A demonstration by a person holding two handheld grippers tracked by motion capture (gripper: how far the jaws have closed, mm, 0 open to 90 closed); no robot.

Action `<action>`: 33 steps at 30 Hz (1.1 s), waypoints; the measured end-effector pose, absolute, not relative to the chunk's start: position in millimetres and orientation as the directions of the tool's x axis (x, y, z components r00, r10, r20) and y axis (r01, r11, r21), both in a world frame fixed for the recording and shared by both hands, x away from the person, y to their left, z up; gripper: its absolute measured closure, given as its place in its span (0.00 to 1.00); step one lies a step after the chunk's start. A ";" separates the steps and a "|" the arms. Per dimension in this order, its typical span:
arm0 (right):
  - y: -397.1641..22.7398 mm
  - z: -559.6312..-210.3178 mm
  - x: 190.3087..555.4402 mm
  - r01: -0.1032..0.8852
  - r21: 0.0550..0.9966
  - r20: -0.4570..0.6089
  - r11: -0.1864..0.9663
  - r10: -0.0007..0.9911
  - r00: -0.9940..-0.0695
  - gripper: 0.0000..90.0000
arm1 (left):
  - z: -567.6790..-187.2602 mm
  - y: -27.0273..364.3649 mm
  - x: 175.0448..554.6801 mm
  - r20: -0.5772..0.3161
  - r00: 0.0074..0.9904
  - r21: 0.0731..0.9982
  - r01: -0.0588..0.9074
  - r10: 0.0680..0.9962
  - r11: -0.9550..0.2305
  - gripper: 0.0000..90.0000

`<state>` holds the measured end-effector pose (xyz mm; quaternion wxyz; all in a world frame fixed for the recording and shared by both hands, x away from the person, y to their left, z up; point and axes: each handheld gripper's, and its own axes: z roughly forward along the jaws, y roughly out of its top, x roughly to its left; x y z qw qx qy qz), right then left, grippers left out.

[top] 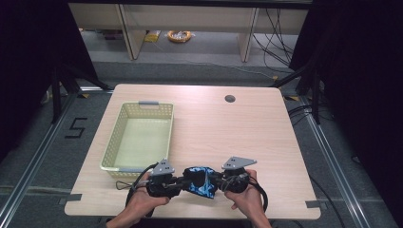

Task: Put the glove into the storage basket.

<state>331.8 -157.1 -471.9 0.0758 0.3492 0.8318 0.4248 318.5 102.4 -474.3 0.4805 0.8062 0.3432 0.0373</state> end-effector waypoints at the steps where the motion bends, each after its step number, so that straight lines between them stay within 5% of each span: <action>1: -155.9 -470.9 332.4 0.516 0.761 0.181 0.393 0.635 -0.751 0.90 | -473.4 102.9 317.8 -0.273 0.757 0.804 0.518 0.593 -0.292 0.85; 33: -98.3 -393.6 368.6 0.427 0.806 0.127 0.411 0.584 -0.802 0.90 | -407.0 175.1 348.3 -0.315 0.710 0.814 0.543 0.630 -0.205 0.85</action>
